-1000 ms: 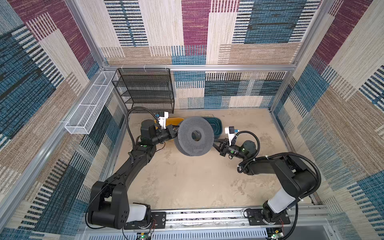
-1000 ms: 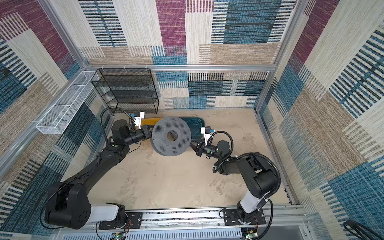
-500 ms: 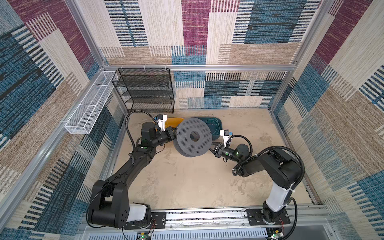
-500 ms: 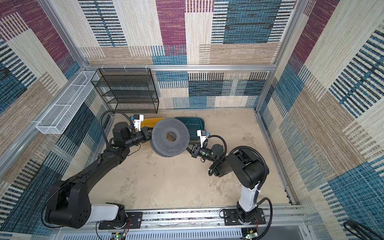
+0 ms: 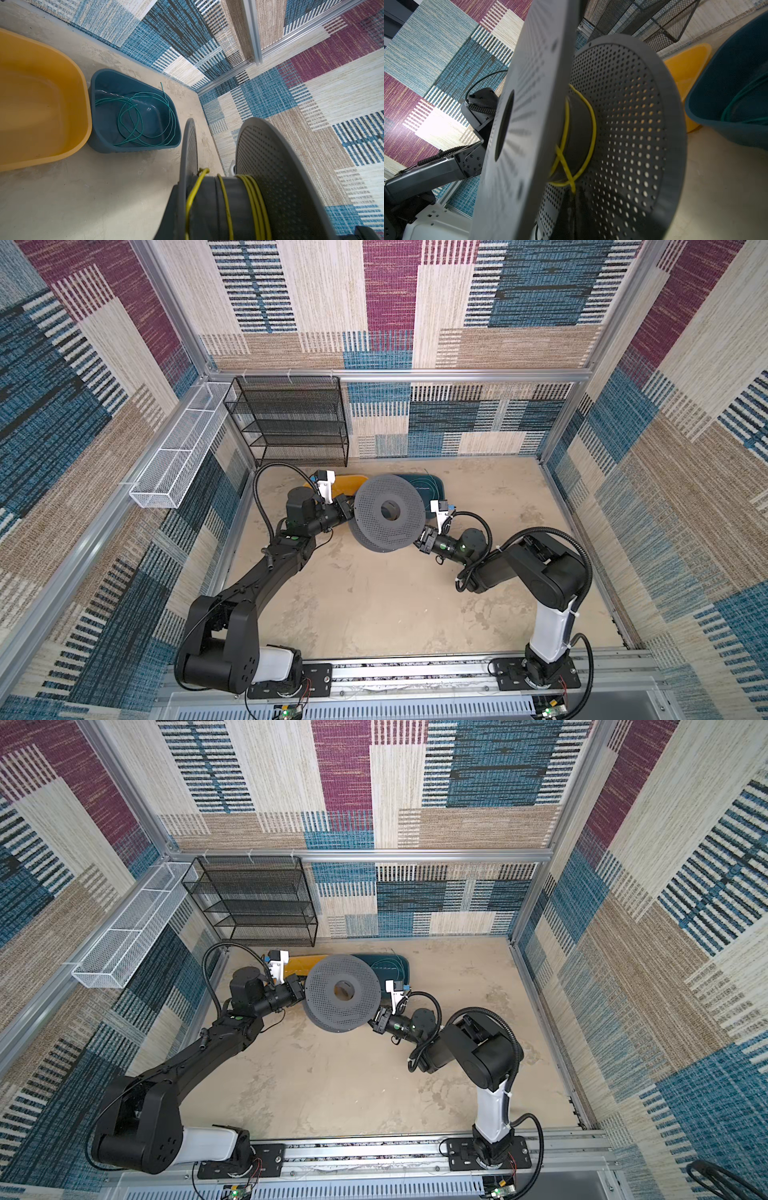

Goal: Wrap the cables

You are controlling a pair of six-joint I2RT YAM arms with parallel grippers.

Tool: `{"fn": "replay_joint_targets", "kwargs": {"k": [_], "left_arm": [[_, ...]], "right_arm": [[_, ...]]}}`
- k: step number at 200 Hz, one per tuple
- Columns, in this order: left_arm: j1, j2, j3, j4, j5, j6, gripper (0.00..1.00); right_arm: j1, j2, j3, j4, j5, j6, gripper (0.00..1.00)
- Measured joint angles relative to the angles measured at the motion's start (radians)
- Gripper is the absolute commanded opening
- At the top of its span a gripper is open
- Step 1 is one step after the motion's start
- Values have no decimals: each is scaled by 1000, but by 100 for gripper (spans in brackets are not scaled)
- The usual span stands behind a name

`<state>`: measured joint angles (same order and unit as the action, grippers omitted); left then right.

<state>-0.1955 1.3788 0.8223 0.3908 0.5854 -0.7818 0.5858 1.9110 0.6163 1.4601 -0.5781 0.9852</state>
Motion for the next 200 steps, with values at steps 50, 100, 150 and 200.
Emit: {"fn": "replay_joint_targets", "kwargs": {"k": [50, 100, 150, 200], "left_arm": [[-22, 7, -15, 27, -31, -5, 0], [-48, 20, -41, 106, -81, -4, 0], [-67, 27, -61, 158, -126, -3, 0], [-69, 29, -73, 187, -134, -3, 0]], "right_arm": [[11, 16, 15, 0, 29, 23, 0], [13, 37, 23, -1, 42, 64, 0], [20, 41, 27, 0, 83, 95, 0], [20, 43, 24, 1, 92, 99, 1]]}}
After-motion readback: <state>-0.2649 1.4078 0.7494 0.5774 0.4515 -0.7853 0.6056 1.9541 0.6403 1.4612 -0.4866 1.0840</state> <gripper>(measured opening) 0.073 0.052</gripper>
